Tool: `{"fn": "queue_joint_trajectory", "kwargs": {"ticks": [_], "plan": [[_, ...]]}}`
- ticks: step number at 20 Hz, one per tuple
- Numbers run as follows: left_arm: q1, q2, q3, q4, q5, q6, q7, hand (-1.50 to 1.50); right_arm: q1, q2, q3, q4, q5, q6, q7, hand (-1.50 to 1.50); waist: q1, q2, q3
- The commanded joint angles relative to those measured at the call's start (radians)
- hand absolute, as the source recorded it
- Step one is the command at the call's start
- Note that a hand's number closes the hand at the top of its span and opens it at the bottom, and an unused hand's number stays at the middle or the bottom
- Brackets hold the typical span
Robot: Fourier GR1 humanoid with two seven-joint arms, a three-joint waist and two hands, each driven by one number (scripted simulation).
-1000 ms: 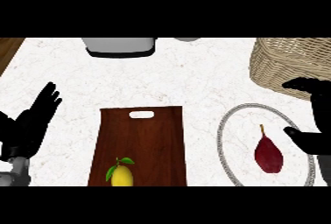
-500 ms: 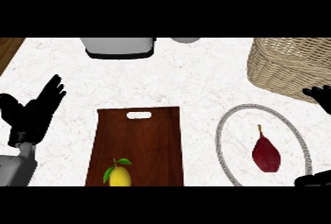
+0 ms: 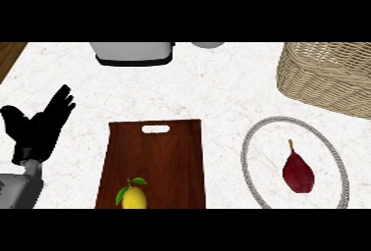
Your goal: Pick the pear from the placemat and place it in the basket
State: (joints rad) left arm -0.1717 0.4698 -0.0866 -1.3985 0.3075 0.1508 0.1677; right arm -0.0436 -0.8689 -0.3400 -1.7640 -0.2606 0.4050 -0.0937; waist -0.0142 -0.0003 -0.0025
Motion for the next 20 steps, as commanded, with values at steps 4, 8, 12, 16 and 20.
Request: {"fn": "queue_joint_trajectory", "kwargs": {"ticks": [4, 8, 12, 16, 20], "plan": [[-0.016, -0.017, -0.007, 0.002, -0.024, -0.007, 0.005, 0.00, -0.032, -0.235, -0.048, 0.204, -0.049, 0.292, 0.028, -1.50, 0.016, 0.002, 0.002], [0.012, -0.006, 0.018, -0.029, -0.014, -0.026, 0.020, 0.00, -0.008, -0.263, -0.076, 0.328, 0.002, 0.448, -0.134, -1.50, 0.019, 0.000, 0.004], [0.018, -0.016, 0.030, -0.008, -0.036, -0.035, -0.005, 0.00, 0.036, -0.185, -0.079, 0.394, 0.084, 0.504, -0.294, -1.50, 0.012, -0.001, 0.004], [-0.060, -0.032, 0.030, 0.017, -0.045, -0.036, 0.056, 0.00, 0.033, -0.168, -0.093, 0.393, 0.032, 0.523, -0.290, -1.50, 0.007, 0.000, 0.003], [-0.013, -0.036, 0.038, -0.026, -0.047, -0.031, 0.040, 0.00, 0.027, -0.097, -0.095, 0.527, 0.107, 0.442, -0.432, -1.50, 0.023, 0.002, 0.005]]}}
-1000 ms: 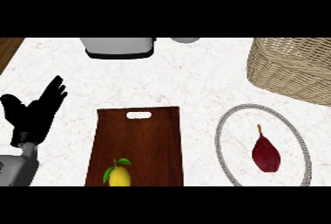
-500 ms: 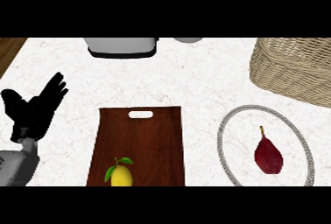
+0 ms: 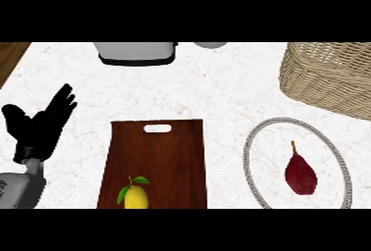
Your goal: Pick the pear from the placemat and place it in the basket
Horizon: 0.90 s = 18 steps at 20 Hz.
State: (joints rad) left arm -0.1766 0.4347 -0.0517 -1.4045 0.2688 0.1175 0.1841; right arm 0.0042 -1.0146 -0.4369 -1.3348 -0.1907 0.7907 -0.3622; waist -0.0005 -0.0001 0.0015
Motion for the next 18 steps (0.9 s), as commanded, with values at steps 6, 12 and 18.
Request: {"fn": "queue_joint_trajectory", "kwargs": {"ticks": [6, 12, 18], "plan": [[-0.048, -0.011, 0.027, 0.049, -0.017, -0.020, 0.005, 0.00, 0.064, 0.173, 0.100, 0.019, 0.158, -0.053, -0.281, -1.50, -0.002, 0.001, 0.000], [-0.080, -0.030, 0.054, 0.079, -0.031, -0.031, -0.007, 0.00, 0.056, 0.307, 0.175, 0.029, 0.229, -0.203, -0.320, -1.50, -0.003, 0.001, -0.001], [-0.006, -0.030, 0.054, 0.027, -0.048, -0.054, -0.013, 0.00, -0.030, 0.421, 0.232, 0.090, 0.200, -0.239, -0.294, -1.50, 0.004, 0.000, -0.001]]}}
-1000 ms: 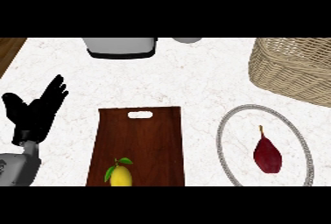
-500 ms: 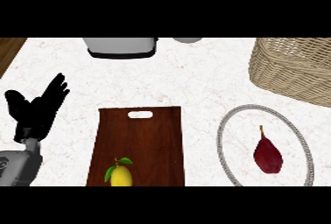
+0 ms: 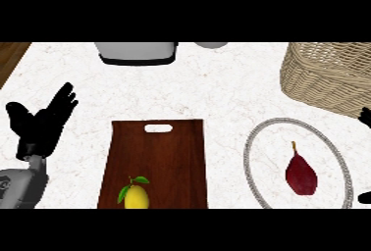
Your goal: Pick the pear from the placemat and place it in the basket
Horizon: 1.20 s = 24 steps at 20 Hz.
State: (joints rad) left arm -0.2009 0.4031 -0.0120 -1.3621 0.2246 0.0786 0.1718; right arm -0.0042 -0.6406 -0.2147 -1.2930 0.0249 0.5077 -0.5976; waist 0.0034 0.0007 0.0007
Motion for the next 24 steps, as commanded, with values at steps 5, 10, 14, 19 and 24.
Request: {"fn": "queue_joint_trajectory", "kwargs": {"ticks": [5, 10, 14, 19, 24], "plan": [[-0.009, -0.034, 0.036, 0.004, -0.031, -0.024, 0.021, 0.00, -0.084, 0.095, 0.072, 0.036, 0.104, -0.025, 0.037, -1.50, -0.003, 0.000, -0.001], [-0.034, -0.036, 0.056, 0.003, -0.041, -0.036, 0.052, 0.00, -0.136, 0.146, 0.148, 0.169, 0.241, -0.083, -0.048, -1.50, -0.001, 0.000, 0.000], [-0.009, -0.068, 0.062, -0.034, -0.091, -0.040, 0.042, 0.00, -0.147, 0.140, 0.123, 0.201, 0.274, -0.062, -0.069, -1.50, -0.002, 0.000, -0.001], [0.036, -0.068, 0.098, -0.044, -0.093, -0.089, 0.031, 0.00, -0.178, 0.121, 0.095, 0.285, 0.300, -0.051, -0.144, -1.50, -0.001, -0.001, 0.000], [0.043, -0.101, 0.086, -0.087, -0.115, -0.057, 0.053, 0.00, -0.162, 0.117, 0.108, 0.355, 0.304, -0.044, -0.244, -1.50, 0.002, -0.001, 0.000]]}}
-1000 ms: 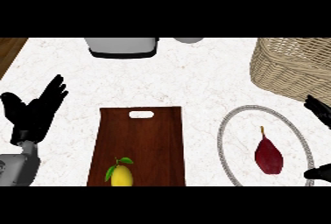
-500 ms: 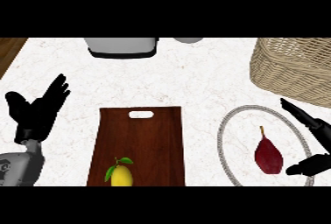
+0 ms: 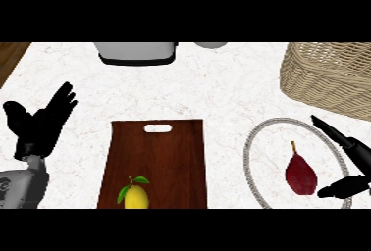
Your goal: Pick the pear from the placemat and place it in the basket
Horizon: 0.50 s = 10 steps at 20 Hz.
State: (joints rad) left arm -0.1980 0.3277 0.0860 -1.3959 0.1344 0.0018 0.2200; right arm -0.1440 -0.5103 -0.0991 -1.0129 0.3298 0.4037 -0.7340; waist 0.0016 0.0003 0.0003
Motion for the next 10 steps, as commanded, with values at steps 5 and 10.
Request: {"fn": "queue_joint_trajectory", "kwargs": {"ticks": [5, 10], "plan": [[0.026, 0.020, 0.033, -0.061, 0.018, -0.044, 0.047, 0.00, -0.016, 0.010, 0.020, 0.070, -0.004, 0.041, -0.140, -1.50, 0.005, 0.000, 0.000], [0.033, -0.045, 0.014, -0.051, -0.043, -0.003, 0.016, 0.00, 0.106, 0.023, 0.038, -0.152, -0.007, 0.026, -0.033, -1.50, -0.004, -0.001, 0.000]]}}
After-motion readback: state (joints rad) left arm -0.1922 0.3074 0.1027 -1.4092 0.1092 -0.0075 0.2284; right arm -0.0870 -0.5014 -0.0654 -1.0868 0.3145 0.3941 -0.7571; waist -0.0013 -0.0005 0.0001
